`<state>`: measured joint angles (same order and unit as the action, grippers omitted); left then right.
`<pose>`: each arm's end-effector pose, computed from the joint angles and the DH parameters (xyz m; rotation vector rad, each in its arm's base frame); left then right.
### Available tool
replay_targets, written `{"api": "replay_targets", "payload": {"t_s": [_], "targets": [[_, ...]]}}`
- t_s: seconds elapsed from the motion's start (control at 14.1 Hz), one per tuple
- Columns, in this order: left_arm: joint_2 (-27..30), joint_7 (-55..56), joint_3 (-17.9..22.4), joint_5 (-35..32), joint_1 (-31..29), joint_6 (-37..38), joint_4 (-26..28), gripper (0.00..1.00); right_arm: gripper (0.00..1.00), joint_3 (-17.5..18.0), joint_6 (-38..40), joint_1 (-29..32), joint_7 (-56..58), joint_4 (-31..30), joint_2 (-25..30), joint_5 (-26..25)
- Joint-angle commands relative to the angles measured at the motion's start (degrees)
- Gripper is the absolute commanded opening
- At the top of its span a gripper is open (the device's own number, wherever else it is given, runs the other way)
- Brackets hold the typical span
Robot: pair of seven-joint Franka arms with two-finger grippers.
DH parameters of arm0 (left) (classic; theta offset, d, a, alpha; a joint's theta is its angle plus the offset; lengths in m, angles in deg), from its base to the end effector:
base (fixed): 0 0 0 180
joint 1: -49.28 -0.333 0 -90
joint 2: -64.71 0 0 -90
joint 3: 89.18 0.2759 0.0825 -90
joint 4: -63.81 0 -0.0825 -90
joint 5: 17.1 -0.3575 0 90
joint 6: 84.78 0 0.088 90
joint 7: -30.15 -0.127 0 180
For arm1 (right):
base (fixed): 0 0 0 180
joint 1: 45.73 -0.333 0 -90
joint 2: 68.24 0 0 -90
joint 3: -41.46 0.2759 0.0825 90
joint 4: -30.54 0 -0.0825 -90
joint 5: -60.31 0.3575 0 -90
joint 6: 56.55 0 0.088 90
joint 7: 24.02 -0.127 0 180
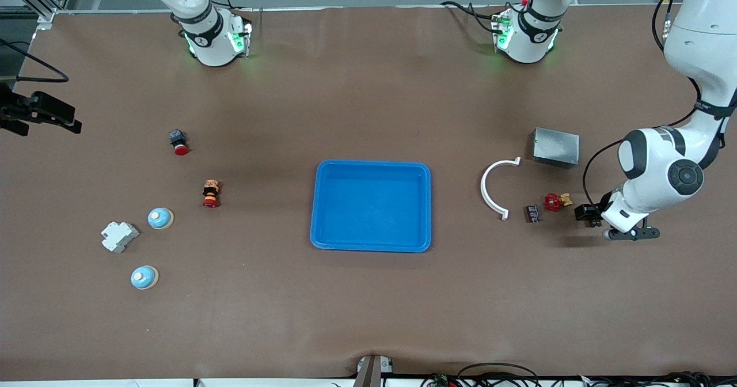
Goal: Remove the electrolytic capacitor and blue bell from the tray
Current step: 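Lower the capacitor beside the red valve and open the left gripper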
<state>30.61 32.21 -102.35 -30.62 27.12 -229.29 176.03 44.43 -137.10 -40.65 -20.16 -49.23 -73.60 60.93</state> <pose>0.5700 0.0883 0.1424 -3.1341 -0.0583 0.0115 0.5343 -0.0195 0.5790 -3.1191 -0.0497 0.1231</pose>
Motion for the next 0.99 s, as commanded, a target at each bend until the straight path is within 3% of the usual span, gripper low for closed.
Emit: {"api": "replay_targets", "payload": {"t_s": [0.0,0.28,0.49,0.92], "targets": [[-0.5,1.9,0.0,-1.6,0.0,0.4,-1.1,1.00,1.00,0.2,1.0,0.4,-1.0,0.0,1.0,1.3],[0.2,1.9,-0.1,-1.6,-0.3,0.5,-1.2,1.00,1.00,-0.1,0.5,-0.7,-1.0,0.1,1.2,0.9],[2.4,1.4,-0.1,-1.6,-1.3,2.5,-1.6,1.00,1.00,-2.5,0.2,-3.0,-1.0,0.0,1.1,1.0],[8.3,0.7,-0.8,0.1,-2.1,22.6,-8.0,1.00,1.00,-3.8,0.0,-3.9,-0.9,0.1,1.0,1.0]]}}
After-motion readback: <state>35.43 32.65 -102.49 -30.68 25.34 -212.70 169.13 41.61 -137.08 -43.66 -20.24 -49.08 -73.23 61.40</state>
